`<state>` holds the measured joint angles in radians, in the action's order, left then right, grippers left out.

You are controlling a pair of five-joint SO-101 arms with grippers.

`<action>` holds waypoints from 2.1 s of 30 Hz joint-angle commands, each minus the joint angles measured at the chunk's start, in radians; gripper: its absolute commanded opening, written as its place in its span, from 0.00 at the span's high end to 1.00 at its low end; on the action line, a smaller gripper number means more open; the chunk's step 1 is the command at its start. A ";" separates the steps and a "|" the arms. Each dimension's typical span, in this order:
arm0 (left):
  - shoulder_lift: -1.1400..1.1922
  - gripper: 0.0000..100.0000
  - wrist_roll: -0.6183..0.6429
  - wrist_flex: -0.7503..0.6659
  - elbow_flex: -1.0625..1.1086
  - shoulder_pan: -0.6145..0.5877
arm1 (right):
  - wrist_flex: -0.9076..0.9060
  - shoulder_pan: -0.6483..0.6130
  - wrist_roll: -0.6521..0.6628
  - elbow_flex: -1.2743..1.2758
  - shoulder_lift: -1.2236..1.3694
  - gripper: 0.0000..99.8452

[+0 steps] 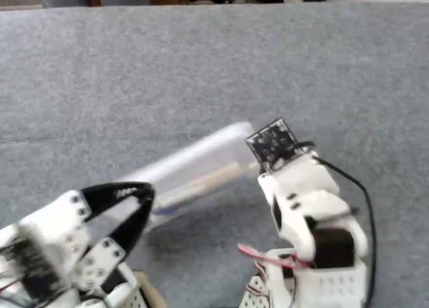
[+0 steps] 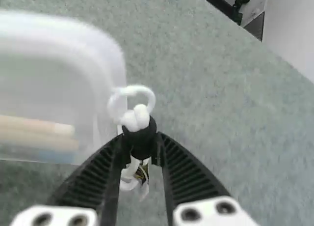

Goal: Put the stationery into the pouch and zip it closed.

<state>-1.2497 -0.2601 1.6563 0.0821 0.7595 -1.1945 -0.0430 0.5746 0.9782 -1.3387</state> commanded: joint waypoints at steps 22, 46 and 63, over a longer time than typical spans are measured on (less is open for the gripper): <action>0.003 0.97 -0.002 -0.219 0.254 -0.120 | -0.175 -0.107 0.012 -0.176 -0.008 0.99; 0.006 0.78 0.005 -0.144 0.255 -0.277 | 0.302 0.140 0.006 0.355 0.041 0.89; 0.003 0.78 0.006 -0.146 0.331 -0.278 | 0.330 0.196 -0.219 0.016 0.782 0.82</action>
<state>-1.2528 -0.2616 1.5090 0.4150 0.4910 -0.8800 0.1795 0.3828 1.0426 -0.6053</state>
